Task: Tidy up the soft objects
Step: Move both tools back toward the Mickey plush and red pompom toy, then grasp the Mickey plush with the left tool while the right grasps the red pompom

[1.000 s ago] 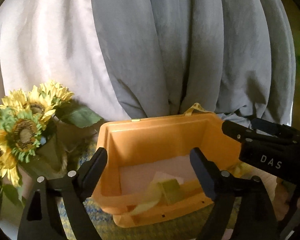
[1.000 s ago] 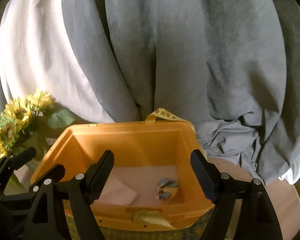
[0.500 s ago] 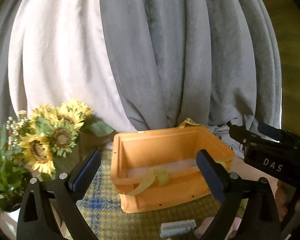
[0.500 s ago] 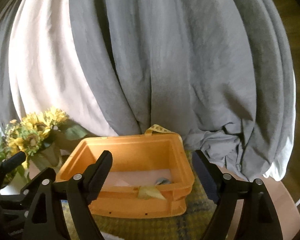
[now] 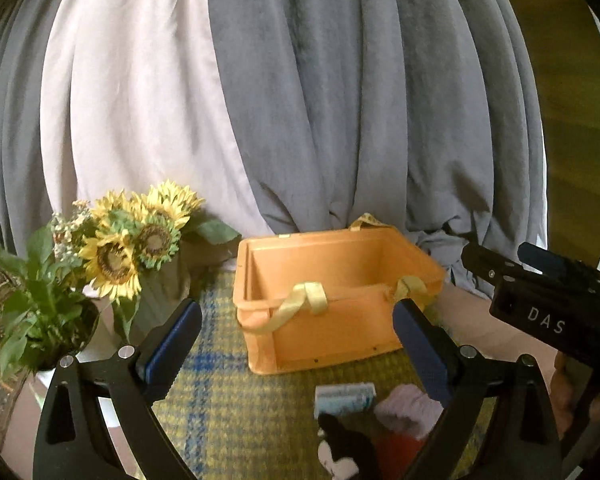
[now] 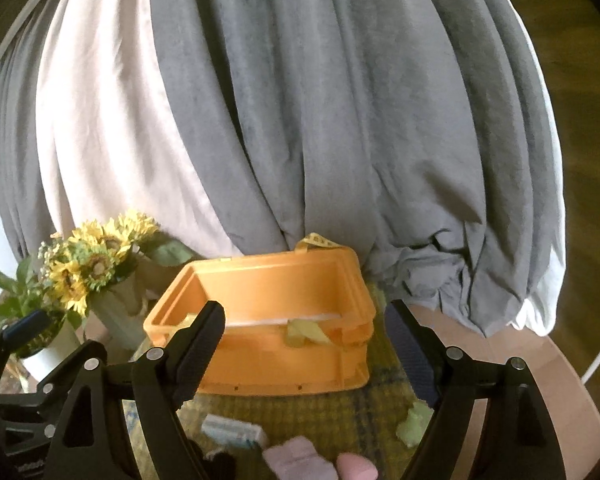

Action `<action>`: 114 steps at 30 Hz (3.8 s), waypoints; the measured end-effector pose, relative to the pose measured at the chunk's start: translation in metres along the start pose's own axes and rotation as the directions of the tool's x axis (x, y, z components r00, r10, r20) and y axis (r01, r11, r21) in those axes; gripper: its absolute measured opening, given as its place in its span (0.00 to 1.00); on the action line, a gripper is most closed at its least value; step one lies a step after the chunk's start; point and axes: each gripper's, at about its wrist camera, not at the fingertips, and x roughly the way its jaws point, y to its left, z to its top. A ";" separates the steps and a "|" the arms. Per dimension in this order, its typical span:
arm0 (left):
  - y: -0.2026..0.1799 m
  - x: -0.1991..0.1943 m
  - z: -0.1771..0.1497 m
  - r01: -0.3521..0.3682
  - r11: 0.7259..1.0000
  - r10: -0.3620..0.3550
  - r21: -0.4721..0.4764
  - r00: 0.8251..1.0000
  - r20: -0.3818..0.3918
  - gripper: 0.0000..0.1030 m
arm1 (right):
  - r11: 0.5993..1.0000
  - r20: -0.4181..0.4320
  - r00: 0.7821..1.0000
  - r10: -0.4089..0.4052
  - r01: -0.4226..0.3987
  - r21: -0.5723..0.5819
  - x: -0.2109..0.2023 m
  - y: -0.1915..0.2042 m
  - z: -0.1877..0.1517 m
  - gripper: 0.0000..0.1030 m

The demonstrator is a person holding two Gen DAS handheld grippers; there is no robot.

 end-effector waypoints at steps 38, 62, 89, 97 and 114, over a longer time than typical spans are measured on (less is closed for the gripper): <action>-0.045 -0.034 -0.107 0.037 0.999 -0.028 0.028 0.966 -0.255 0.91 | 0.980 -0.278 0.943 0.185 -0.199 -0.026 -0.023 -0.016 -0.093 0.80; -0.045 0.012 -0.154 0.046 0.996 -0.071 -0.081 0.936 -0.346 0.70 | 0.955 -0.458 0.843 0.282 -0.293 0.048 0.024 -0.014 -0.144 0.73; -0.032 0.037 -0.172 0.121 0.973 -0.191 -0.197 0.901 -0.390 0.39 | 0.904 -0.546 0.724 0.421 -0.386 0.185 0.072 0.009 -0.174 0.41; -0.027 0.027 -0.166 0.120 0.981 -0.168 -0.150 0.914 -0.369 0.37 | 0.923 -0.525 0.764 0.375 -0.358 0.139 0.061 0.008 -0.167 0.38; -0.014 0.011 -0.141 0.131 0.983 -0.163 -0.130 0.947 -0.277 0.35 | 0.962 -0.430 0.861 0.270 -0.264 0.076 0.024 0.005 -0.137 0.38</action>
